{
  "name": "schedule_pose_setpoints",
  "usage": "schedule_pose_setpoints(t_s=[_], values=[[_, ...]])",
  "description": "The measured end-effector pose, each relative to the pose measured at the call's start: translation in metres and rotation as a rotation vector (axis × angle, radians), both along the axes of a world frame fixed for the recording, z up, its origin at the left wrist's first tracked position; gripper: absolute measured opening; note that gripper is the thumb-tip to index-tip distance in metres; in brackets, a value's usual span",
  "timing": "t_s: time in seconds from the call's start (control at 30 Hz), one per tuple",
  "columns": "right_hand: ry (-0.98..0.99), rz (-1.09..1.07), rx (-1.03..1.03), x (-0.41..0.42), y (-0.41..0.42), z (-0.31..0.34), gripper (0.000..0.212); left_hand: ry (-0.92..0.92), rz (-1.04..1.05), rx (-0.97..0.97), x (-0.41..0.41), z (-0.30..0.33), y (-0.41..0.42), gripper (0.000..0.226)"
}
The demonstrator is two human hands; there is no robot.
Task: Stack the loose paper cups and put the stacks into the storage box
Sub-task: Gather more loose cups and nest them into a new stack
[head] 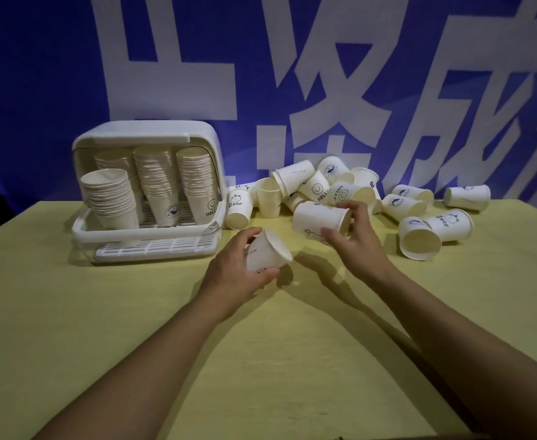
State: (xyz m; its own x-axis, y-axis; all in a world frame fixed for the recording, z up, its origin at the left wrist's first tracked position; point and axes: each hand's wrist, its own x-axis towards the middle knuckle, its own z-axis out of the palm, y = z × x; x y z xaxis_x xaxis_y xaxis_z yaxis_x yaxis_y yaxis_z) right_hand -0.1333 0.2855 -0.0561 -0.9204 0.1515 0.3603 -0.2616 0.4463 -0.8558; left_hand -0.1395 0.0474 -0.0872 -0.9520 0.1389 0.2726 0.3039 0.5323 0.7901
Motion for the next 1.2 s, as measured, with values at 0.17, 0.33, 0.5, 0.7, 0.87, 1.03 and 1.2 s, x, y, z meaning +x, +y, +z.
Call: schedule_pose_setpoints(t_s=[0.17, 0.33, 0.5, 0.7, 0.87, 1.03, 1.2], values=[[-0.082, 0.222, 0.199, 0.030, 0.013, 0.022, 0.056, 0.026, -0.141, -0.086, 0.003, 0.008, 0.028, 0.090], [-0.092, 0.213, 0.385, 0.039, 0.030, 0.013, 0.072, 0.008, -0.303, -0.046, 0.016, 0.008, 0.084, 0.087], [-0.114, 0.138, 0.331, 0.043, 0.072, 0.014, 0.072, 0.015, -0.381, 0.041, 0.020, 0.016, 0.143, 0.112], [-0.097, 0.088, 0.184, 0.049, 0.130, 0.017, 0.065, 0.052, -0.450, 0.112, 0.013, 0.022, 0.213, 0.094], [0.081, -0.460, -0.162, 0.027, 0.197, 0.024, 0.036, 0.095, -0.379, 0.342, 0.008, 0.034, 0.258, 0.080], [-0.128, -0.746, -0.027, -0.018, 0.282, -0.012, 0.046, -0.003, -0.450, 0.396, 0.007, 0.023, 0.293, 0.081], [-0.210, -0.752, 0.297, -0.050, 0.328, -0.034, 0.065, -0.049, -0.419, 0.443, -0.012, -0.003, 0.307, 0.088]])
